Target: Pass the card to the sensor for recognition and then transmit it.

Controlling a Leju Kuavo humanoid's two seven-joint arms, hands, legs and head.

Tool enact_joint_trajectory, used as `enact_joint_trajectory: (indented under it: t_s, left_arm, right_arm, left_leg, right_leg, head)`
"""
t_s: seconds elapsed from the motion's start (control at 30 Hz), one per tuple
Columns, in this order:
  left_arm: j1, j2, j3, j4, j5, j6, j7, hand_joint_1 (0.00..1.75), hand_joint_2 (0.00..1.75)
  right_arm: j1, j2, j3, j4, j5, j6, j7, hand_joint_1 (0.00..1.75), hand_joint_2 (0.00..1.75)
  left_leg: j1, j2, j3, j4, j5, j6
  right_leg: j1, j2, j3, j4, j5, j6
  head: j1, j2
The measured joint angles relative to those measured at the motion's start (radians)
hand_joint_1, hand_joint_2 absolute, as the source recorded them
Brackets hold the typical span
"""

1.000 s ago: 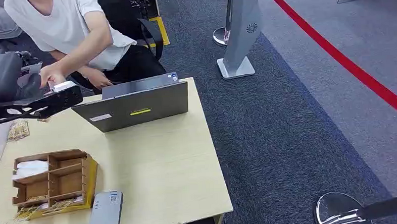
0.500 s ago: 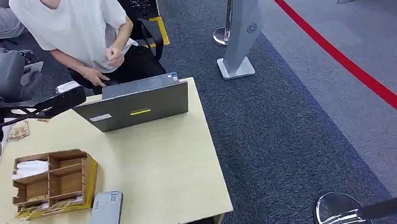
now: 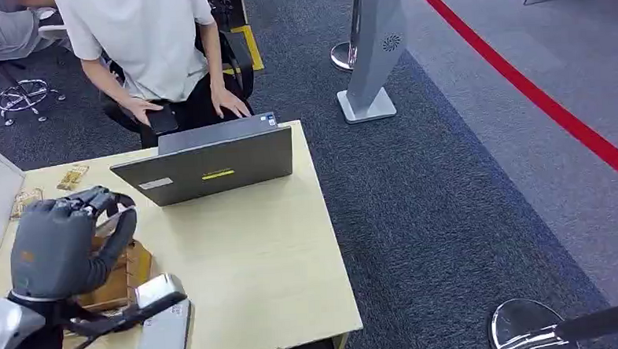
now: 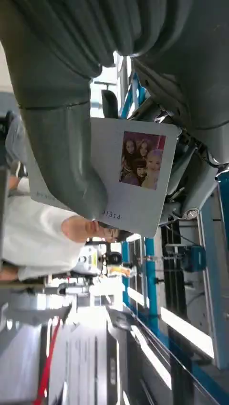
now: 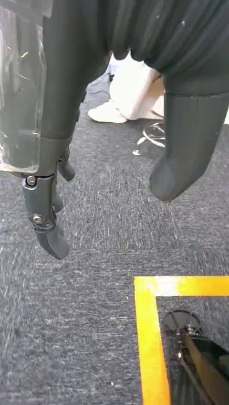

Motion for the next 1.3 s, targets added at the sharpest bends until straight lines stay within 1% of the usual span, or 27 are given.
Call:
enact_joint_trajectory:
  t_s: [0.07,0.17,0.2,0.27,0.33,0.43,0.57,0.73,0.8,1.1,1.3]
  left_arm:
    - [0.098,-0.010,0.000,-0.020,-0.027,0.071,-0.023,1.75,1.75]
    - [0.188,-0.023,0.002,-0.030,-0.038,0.117,-0.026,1.75,1.75]
    - [0.217,-0.035,0.008,-0.030,-0.041,0.125,-0.017,1.75,1.75]
    - [0.270,-0.058,0.023,-0.028,-0.062,0.141,0.018,1.75,1.75]
    - [0.311,-0.075,0.034,-0.014,-0.080,0.177,0.048,1.75,1.75]
    - [0.356,-0.090,0.045,0.020,-0.089,0.210,0.061,1.75,1.75]
    - [0.381,-0.103,0.053,0.045,-0.089,0.218,0.065,1.75,1.75]
    - [0.395,-0.122,0.055,0.107,-0.094,0.292,0.065,1.75,1.75]
    - [0.399,-0.124,0.055,0.140,-0.095,0.313,0.067,1.75,1.75]
    - [0.404,-0.120,0.051,0.305,-0.088,0.371,0.084,1.75,1.75]
    - [0.387,-0.110,0.024,0.416,-0.060,0.385,0.097,1.75,1.75]
  right_arm:
    - [0.000,0.001,-0.013,-0.005,0.004,0.001,-0.004,0.00,1.75]
    - [-0.001,0.002,-0.026,-0.009,0.005,-0.002,-0.007,0.00,1.75]
    - [-0.002,0.002,-0.026,-0.010,0.005,-0.006,-0.007,0.00,1.75]
    - [-0.002,0.002,-0.026,-0.011,0.005,-0.014,-0.007,0.00,1.75]
    - [-0.002,0.002,-0.026,-0.011,0.005,-0.022,-0.009,0.00,1.75]
    - [-0.002,0.002,-0.026,-0.011,0.005,-0.028,-0.013,0.00,1.75]
    - [-0.002,0.002,-0.026,-0.011,0.005,-0.029,-0.014,0.00,1.75]
    - [-0.003,0.002,-0.026,-0.010,0.005,-0.035,-0.007,0.00,1.75]
    - [-0.003,0.002,-0.026,-0.008,0.005,-0.042,-0.003,0.00,1.75]
    - [-0.008,0.000,-0.022,0.026,0.005,-0.081,-0.004,0.00,1.75]
    - [-0.020,-0.013,-0.007,0.085,0.005,-0.119,-0.003,0.00,1.75]
  left_leg:
    - [0.000,0.001,0.000,0.000,0.000,0.000]
    - [0.000,-0.003,-0.001,0.000,0.000,0.000]
    - [0.000,-0.002,-0.001,0.000,0.000,0.000]
    - [0.000,-0.002,-0.001,0.000,0.000,0.000]
    - [0.000,-0.002,0.000,0.000,0.000,0.000]
    - [0.000,-0.003,0.000,0.000,0.000,0.000]
    - [0.000,-0.003,0.000,0.000,0.000,0.000]
    - [0.000,-0.003,0.000,0.000,0.000,0.000]
    - [0.000,-0.003,0.000,0.000,0.000,0.000]
    - [0.000,-0.003,0.000,0.000,0.000,0.000]
    - [0.000,-0.003,0.000,0.000,0.000,0.000]
  right_leg:
    - [0.000,0.000,0.000,0.000,0.000,0.000]
    - [0.000,-0.003,0.000,0.000,0.000,0.000]
    - [0.000,-0.003,0.000,0.000,0.000,0.000]
    - [0.000,-0.003,0.000,0.000,0.000,0.000]
    - [0.000,-0.003,0.000,0.000,0.000,0.000]
    - [0.000,-0.004,0.000,0.000,0.000,0.000]
    - [0.000,-0.004,0.001,0.000,0.000,0.000]
    - [0.000,-0.004,0.001,0.000,0.000,0.000]
    - [0.000,-0.004,0.001,0.000,0.000,0.000]
    - [0.000,-0.004,0.001,0.000,0.000,0.000]
    - [0.000,-0.004,0.001,0.000,0.000,0.000]
  head:
    - [0.000,0.000]
    - [0.000,0.000]
    - [0.000,0.000]
    - [0.000,0.000]
    - [0.000,0.000]
    - [0.000,0.000]
    - [0.000,0.000]
    - [0.000,0.000]
    - [0.000,0.000]
    - [0.000,0.000]
    - [0.000,0.000]
